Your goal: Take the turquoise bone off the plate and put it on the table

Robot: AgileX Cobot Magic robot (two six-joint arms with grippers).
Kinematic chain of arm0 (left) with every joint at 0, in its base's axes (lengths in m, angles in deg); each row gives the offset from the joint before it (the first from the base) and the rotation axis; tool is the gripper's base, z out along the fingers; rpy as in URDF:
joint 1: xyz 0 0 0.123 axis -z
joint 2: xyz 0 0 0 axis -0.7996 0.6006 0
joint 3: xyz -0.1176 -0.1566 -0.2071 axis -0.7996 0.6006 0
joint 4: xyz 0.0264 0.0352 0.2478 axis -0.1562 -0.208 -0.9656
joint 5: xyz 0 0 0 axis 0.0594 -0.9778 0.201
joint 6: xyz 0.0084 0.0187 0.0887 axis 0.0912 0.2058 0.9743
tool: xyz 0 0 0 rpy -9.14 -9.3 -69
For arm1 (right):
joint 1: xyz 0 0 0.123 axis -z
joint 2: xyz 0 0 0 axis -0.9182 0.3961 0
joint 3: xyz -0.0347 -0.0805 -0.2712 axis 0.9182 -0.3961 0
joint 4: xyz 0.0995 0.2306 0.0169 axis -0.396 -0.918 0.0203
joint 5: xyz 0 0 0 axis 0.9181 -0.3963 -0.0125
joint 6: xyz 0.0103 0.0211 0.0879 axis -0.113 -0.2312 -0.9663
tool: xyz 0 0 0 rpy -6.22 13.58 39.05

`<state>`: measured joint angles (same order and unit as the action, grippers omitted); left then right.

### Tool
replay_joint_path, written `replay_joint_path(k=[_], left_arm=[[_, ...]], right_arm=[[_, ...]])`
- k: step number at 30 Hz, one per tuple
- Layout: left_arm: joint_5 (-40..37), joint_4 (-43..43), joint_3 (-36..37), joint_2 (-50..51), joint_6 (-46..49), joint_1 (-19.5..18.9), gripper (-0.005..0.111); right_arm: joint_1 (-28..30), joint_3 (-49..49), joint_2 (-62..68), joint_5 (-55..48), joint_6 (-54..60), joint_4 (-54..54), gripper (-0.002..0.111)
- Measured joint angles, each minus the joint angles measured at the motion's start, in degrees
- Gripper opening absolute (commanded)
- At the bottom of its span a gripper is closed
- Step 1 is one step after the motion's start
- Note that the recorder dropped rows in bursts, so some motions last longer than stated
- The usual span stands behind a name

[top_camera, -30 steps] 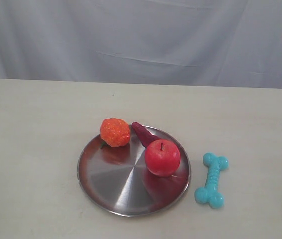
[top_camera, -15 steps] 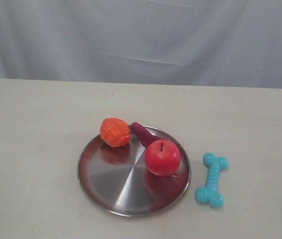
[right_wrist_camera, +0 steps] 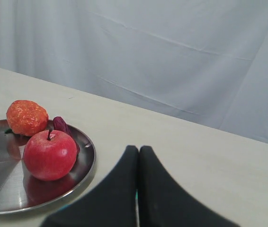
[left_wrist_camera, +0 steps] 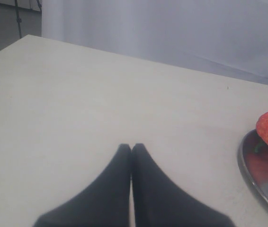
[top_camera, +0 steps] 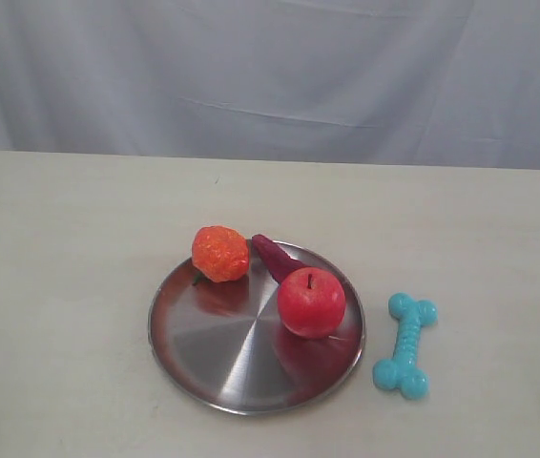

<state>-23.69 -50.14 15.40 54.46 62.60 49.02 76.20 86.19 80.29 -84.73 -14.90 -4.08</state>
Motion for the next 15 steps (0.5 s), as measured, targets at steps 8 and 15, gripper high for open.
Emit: replay_joint_path(k=[8, 15], left_arm=[[0.0, 0.0, 0.0, 0.0, 0.0, 0.0, 0.0], [0.0, 0.0, 0.0, 0.0, 0.0, 0.0, 0.0]], right_arm=[[0.0, 0.0, 0.0, 0.0, -0.42, 0.0, 0.0], [0.0, 0.0, 0.0, 0.0, -0.53, 0.0, 0.0]])
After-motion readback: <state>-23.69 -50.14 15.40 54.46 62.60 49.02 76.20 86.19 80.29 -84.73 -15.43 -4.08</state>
